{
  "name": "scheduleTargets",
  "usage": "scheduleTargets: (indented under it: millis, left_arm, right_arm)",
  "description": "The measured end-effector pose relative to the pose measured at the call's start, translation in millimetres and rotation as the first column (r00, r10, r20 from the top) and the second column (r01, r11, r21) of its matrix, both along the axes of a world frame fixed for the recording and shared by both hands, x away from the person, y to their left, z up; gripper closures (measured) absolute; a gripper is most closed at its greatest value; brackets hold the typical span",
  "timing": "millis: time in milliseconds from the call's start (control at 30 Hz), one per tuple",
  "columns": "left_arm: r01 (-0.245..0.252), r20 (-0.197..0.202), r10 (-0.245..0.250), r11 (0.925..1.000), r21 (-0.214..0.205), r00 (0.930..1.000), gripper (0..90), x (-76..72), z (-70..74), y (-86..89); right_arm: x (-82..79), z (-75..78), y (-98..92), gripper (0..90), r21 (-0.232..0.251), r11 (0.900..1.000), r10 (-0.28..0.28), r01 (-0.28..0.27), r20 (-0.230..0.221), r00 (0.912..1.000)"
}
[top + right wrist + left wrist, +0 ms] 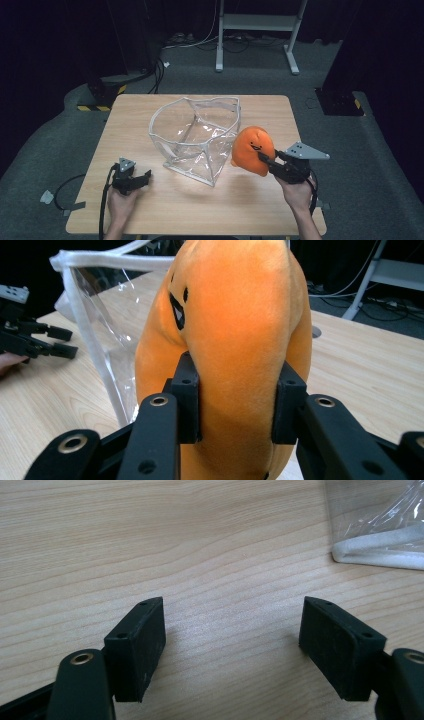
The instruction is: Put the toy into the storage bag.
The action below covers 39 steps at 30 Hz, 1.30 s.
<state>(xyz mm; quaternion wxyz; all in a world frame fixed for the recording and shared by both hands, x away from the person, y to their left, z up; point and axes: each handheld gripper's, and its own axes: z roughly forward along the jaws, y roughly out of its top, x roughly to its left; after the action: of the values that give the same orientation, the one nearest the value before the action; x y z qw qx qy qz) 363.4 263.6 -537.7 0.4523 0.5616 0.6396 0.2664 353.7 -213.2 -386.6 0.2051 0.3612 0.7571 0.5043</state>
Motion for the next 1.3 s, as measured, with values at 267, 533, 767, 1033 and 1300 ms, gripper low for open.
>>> scheduleTargets:
  millis: [267, 533, 767, 1033, 1300]
  left_arm:
    - [-0.003, 0.001, 0.003, 1.0, -0.003, 1.0, 26.4, 0.1, 0.0, -0.4]
    - [-0.002, 0.001, 0.002, 1.0, -0.003, 1.0, 26.4, 0.1, -0.1, -0.4]
    - [-0.003, 0.001, 0.003, 1.0, -0.003, 1.0, 26.4, 0.1, -0.1, -0.4]
    - [-0.004, 0.002, 0.004, 1.0, -0.004, 1.0, 26.3, 0.1, -0.1, -0.7]
    - [-0.003, 0.002, 0.003, 1.0, -0.005, 1.0, 26.2, 0.1, -0.1, -0.7]
  right_arm:
    - [-0.9, 19.9, -1.6, 64.7, 0.039, 0.999, 0.019, -0.02, 0.02, 0.9996]
    - [0.5, 42.2, -1.8, 64.7, 0.056, 0.9977, 0.036, -0.037, 0.025, 0.999]
    - [3.5, 58.4, 2.0, 64.6, 0.065, 0.9965, 0.05, -0.053, 0.041, 0.9979]
    - [9.8, 75.3, 11.0, 64.6, 0.06, 0.9956, 0.069, -0.072, 0.058, 0.9959]
    - [18.5, 92.2, 20.8, 64.6, 0.052, 0.9955, 0.075, -0.079, 0.078, 0.9941]
